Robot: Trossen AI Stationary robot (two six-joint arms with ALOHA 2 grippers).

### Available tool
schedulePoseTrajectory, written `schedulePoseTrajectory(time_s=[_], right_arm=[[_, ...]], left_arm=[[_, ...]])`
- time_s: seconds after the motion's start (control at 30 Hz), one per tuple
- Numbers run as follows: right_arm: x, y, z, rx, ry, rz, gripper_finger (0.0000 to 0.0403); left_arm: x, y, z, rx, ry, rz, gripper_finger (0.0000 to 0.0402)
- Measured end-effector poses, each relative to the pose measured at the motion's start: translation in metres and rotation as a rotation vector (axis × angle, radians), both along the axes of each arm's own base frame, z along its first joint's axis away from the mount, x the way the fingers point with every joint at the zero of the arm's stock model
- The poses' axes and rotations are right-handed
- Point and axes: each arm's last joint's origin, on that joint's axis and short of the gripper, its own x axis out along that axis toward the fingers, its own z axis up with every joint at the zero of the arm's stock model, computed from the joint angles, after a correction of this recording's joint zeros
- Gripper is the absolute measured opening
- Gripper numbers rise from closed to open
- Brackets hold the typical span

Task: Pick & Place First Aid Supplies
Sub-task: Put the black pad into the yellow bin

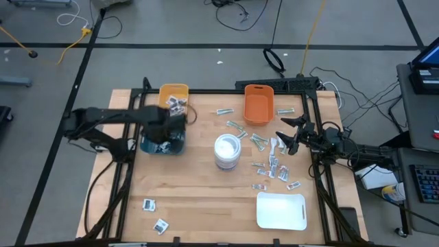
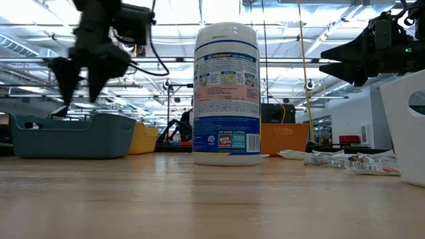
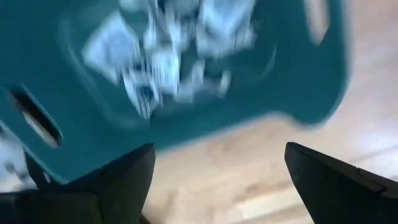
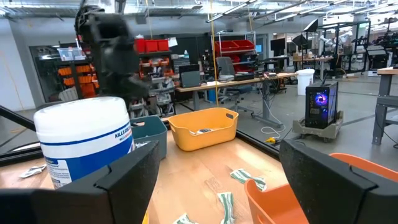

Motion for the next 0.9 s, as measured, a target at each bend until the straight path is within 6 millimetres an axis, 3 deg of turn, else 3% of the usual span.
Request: schedulePoseTrajectory(time_s=[0.47, 0.9], right_arm=[[0.0, 0.0, 0.0, 0.0, 0.0, 0.0, 0.0323], [0.0, 0.0, 0.0, 0.0, 0.0, 0.0, 0.0324]], left_arm=[[-0.028, -0.117, -0.021, -0.041, 0.036, 0.031, 0.0352], [-0.061, -0.184, -0.022, -0.043, 0.04, 0.155, 0.0351]])
